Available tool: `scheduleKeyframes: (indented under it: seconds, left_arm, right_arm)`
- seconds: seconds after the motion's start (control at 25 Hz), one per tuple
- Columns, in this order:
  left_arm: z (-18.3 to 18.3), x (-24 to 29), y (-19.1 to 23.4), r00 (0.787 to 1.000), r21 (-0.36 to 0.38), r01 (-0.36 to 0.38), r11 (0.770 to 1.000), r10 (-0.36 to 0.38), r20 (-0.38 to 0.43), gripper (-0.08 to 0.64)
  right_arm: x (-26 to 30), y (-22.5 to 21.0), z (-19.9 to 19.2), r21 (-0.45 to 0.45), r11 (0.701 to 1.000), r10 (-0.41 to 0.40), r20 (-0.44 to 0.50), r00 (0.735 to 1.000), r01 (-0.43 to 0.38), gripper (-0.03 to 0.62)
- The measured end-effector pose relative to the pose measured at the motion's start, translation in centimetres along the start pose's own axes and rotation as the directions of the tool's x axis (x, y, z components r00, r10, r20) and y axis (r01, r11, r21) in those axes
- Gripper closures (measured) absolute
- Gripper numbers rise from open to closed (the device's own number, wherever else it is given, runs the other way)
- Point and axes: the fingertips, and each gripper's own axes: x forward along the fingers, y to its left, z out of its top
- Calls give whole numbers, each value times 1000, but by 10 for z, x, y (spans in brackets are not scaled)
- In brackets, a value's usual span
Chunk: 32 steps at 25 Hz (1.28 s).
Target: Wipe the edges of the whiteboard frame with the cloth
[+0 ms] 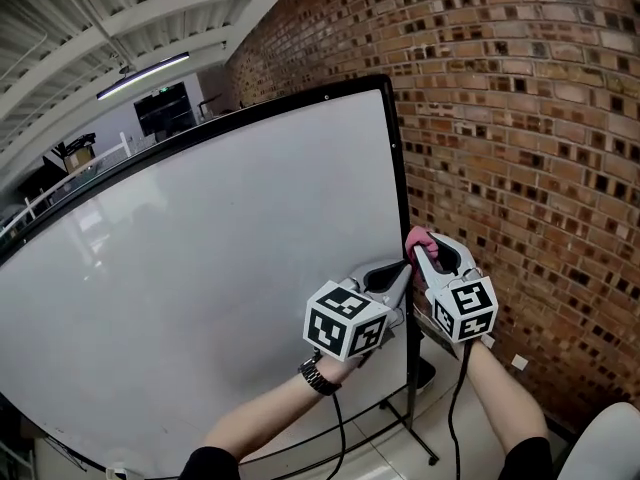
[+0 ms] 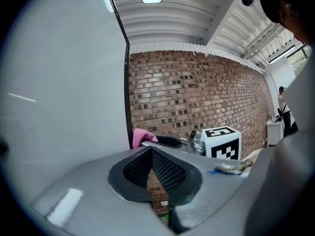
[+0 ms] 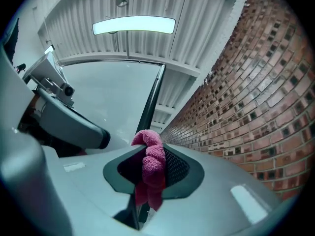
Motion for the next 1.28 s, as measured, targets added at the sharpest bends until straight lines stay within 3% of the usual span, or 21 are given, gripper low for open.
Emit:
scheduleKeyframes:
  seconds: [0.24,0.6,0.84,1.0,1.08,1.28]
  left_arm:
    - [57,-4,8,999,28,-23,999,22,44,557]
    - [110,2,18,997,-40,16,999,-13,77,557]
    - [133,6,17,997,2,10,1000,-10,79,558]
    - [155,0,12,995,135,-29,990,16,96,557]
    - [163,-3,12,996,169,-38,985,25,82,558]
    - [186,-21,19,998,124,-22,992,14,68,558]
  right_arm:
    - [13,-11,37,20,1000,12,64,998,-13,514]
    - [30,-17,92,-36,999,16,116,993,-12,514]
    - [39,-23,127,3,999,37,154,987,-38,514]
    - [46,-30,149,-17,999,37,170,985,-34,514]
    - [50,-33,161,-27,999,35,171,985,-31,514]
    - [62,-35,197,-77,997,39,179,983,-26,512]
